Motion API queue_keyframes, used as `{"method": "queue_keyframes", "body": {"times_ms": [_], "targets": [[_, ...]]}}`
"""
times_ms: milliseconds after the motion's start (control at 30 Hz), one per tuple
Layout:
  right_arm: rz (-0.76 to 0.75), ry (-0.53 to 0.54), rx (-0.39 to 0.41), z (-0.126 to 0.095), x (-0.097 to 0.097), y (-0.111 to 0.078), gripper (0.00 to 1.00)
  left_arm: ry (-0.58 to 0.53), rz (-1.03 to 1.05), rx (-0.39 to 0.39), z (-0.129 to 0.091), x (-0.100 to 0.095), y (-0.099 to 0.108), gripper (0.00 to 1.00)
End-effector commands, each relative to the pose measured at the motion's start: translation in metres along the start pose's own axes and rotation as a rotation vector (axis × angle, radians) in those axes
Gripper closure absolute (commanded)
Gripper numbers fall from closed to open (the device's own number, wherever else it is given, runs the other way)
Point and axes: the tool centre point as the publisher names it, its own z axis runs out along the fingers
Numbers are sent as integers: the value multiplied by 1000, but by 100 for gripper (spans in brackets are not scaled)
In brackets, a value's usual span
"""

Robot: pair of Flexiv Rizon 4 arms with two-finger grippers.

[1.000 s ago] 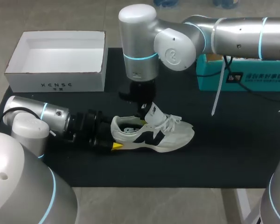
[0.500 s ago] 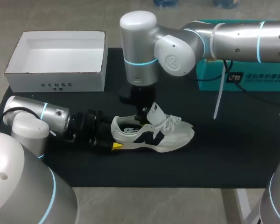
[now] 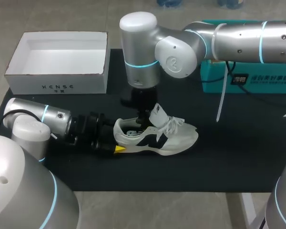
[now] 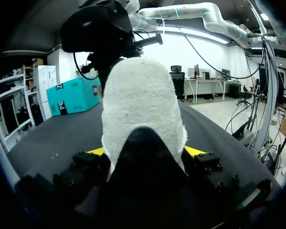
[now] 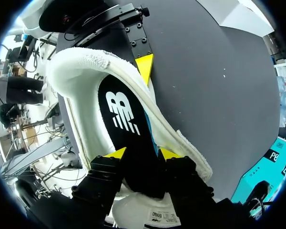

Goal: Take the shoe out of the shoebox, open the shoe tongue, remove and reinsert the insole, then place the shoe into the shoebox

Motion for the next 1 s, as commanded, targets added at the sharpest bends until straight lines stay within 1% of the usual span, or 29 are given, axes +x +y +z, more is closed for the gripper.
{"method": "queue_keyframes", "body": {"times_ms": [33,200,267,300,333,367,400,500,600,733,1000], "targets": [[-4,29,-11,30,0,11,56,0,1,-2,0,2,1,100],[-13,79,-13,56,8,16,58,0,1,-2,0,2,1,100],[-22,99,-1,61,11,15,63,0,1,-2,0,2,1,100],[-29,112,7,63,13,14,68,0,1,-2,0,2,1,100],[-36,128,13,65,14,13,76,0,1,-2,0,2,1,100],[-39,141,32,67,15,11,92,0,1,-2,0,2,1,100],[-42,152,39,69,17,10,100,0,1,-2,0,2,1,100],[-43,178,51,73,20,6,100,0,1,-2,0,2,1,100],[-35,182,50,72,21,2,100,0,1,-2,0,2,1,100],[-15,167,43,65,20,-3,100,0,1,-2,0,2,1,100],[-12,152,36,46,16,-7,100,0,1,-2,0,2,1,100]]}}
